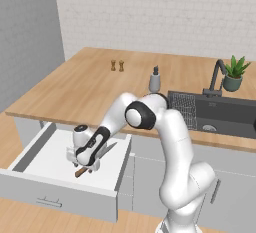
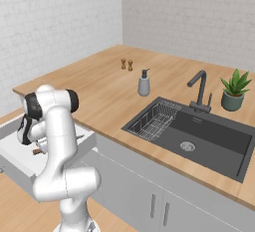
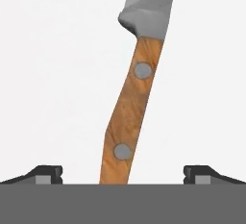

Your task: Pick up the knife from the drawer and place it on the cutting board. Then place the meat from the plate to the cutting board.

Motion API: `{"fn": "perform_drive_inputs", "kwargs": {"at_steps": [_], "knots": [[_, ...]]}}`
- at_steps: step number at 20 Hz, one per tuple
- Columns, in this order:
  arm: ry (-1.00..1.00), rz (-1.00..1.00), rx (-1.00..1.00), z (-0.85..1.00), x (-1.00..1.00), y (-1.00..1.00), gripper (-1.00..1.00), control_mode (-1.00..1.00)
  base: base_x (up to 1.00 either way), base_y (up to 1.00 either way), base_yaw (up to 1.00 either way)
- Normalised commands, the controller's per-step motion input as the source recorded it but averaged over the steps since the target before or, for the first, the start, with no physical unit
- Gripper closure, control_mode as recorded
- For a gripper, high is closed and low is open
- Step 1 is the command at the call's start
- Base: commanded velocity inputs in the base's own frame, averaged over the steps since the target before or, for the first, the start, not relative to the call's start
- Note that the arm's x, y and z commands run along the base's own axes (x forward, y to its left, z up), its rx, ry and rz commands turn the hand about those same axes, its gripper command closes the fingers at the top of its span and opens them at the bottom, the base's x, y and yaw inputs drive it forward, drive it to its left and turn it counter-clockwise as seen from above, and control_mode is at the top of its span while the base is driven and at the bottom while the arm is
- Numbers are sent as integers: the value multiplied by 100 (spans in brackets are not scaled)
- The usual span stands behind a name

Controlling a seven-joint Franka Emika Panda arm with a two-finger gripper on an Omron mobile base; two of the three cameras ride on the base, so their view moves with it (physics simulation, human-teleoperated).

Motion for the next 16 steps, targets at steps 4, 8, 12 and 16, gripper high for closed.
{"fn": "perform_drive_inputs", "kwargs": {"at_steps": [4, 8, 12, 16], "knots": [[1, 0, -1, -34, 26, 7, -100, -100, 0, 0, 0], [1, 0, -2, -23, 34, 6, -100, -100, 0, 0, 0], [3, 0, -2, -58, 7, 26, 100, -100, 0, 0, 0], [0, 0, -1, -57, -28, 49, 100, -100, 0, 0, 0]]}}
